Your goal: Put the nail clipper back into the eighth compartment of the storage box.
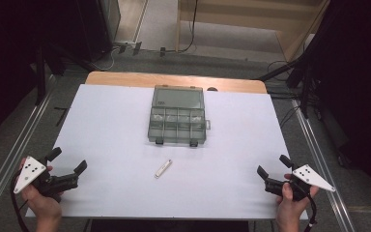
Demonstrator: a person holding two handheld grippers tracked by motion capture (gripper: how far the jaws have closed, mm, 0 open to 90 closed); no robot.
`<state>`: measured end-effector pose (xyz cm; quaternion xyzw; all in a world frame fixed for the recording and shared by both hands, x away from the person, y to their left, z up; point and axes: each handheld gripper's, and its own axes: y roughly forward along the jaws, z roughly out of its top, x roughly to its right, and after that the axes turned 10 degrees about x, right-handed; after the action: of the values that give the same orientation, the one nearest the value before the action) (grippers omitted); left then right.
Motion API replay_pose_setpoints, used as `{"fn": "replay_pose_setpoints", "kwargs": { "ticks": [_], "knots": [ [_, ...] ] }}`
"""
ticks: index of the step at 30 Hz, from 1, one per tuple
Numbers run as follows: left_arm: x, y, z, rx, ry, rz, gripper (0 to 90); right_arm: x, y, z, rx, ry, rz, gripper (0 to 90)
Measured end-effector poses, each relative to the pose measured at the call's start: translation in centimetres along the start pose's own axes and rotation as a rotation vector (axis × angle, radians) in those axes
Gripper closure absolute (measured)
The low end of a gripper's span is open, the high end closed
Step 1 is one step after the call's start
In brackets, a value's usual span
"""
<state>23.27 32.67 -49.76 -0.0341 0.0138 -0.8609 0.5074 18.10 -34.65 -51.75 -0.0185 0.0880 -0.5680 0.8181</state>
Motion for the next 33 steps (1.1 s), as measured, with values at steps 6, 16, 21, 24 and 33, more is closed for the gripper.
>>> {"fn": "replay_pose_setpoints", "kwargs": {
  "ticks": [6, 16, 21, 24, 33],
  "knots": [
    [0.2, 0.1, -0.1, -0.007, 0.006, -0.001, 0.0, -0.7, 0.2, 0.7, -0.013, -0.006, 0.047, 10.1],
    [0.2, 0.1, -0.1, -0.014, 0.007, -0.007, 0.0, -4.2, 2.7, 3.2, -0.114, -0.033, 0.351, 41.9],
    [0.3, 0.1, -0.1, -0.015, 0.009, -0.011, 0.0, -6.3, 4.1, 4.1, -0.174, -0.067, 0.366, 59.8],
    [0.3, 0.1, -0.1, -0.017, 0.011, -0.011, 0.0, -7.3, 4.7, 4.6, -0.182, -0.090, 0.399, 71.0],
    [0.3, 0.2, -0.1, -0.022, 0.013, -0.005, 0.0, -11.1, 7.2, 5.1, -0.303, -0.244, 0.485, 90.0]
  ]
}}
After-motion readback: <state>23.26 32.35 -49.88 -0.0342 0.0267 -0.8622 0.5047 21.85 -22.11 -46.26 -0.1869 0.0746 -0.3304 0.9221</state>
